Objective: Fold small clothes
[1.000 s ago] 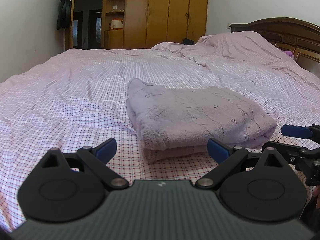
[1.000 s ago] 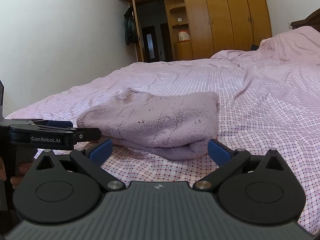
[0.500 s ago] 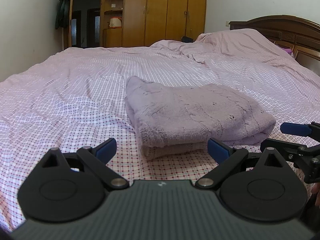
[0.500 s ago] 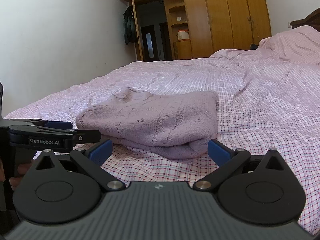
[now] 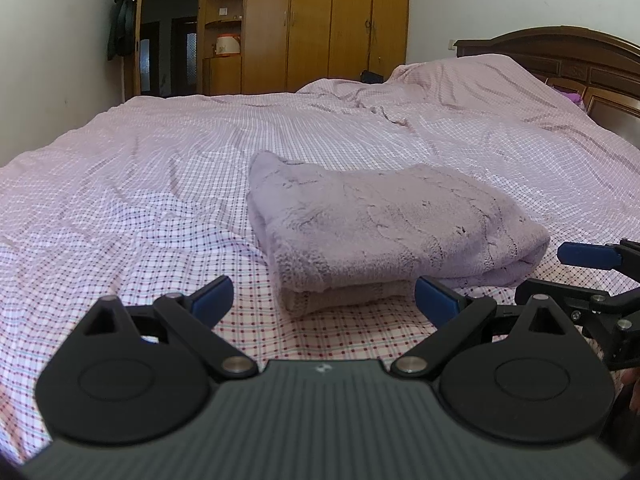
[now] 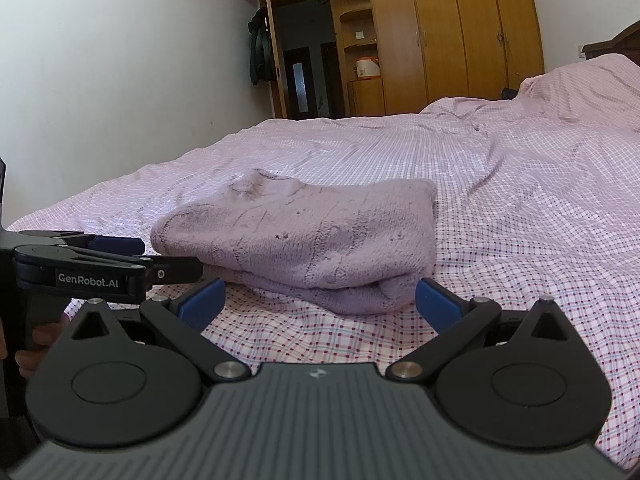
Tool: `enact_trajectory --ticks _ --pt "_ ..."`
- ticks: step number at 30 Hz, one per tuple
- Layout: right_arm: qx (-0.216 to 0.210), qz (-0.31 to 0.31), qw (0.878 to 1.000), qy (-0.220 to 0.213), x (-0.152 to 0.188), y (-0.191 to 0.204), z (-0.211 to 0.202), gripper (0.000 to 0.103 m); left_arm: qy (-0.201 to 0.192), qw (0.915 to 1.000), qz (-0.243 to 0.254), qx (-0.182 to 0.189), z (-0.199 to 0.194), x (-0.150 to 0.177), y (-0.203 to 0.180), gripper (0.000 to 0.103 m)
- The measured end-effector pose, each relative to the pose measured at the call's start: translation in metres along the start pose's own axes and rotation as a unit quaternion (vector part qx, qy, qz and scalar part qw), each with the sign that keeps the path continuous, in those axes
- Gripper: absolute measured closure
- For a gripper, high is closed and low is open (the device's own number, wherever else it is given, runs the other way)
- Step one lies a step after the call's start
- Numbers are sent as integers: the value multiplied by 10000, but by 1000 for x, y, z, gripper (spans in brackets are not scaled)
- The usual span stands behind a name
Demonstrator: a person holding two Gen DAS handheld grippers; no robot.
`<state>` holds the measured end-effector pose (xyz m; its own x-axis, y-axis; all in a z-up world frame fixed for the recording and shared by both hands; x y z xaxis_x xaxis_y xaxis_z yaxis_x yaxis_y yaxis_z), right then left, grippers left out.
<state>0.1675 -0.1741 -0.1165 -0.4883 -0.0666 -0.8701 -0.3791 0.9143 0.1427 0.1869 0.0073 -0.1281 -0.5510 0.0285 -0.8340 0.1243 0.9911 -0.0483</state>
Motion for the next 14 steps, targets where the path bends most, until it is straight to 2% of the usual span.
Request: enact_trajectory --ticks 14 --pt "-7 -18 10000 25 1 0 0 0 -7 10000 34 -5 -1 1 -1 4"
Point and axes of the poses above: each gripper's, at about its wrist camera, not at the fingertips, and z roughly the way its jaws point, y to its left, x to its underside, the point moved 5 cm from there along z, roughly the way its jaws point, and after that the axes turned 7 degrees about y, right-handed, at the moved point
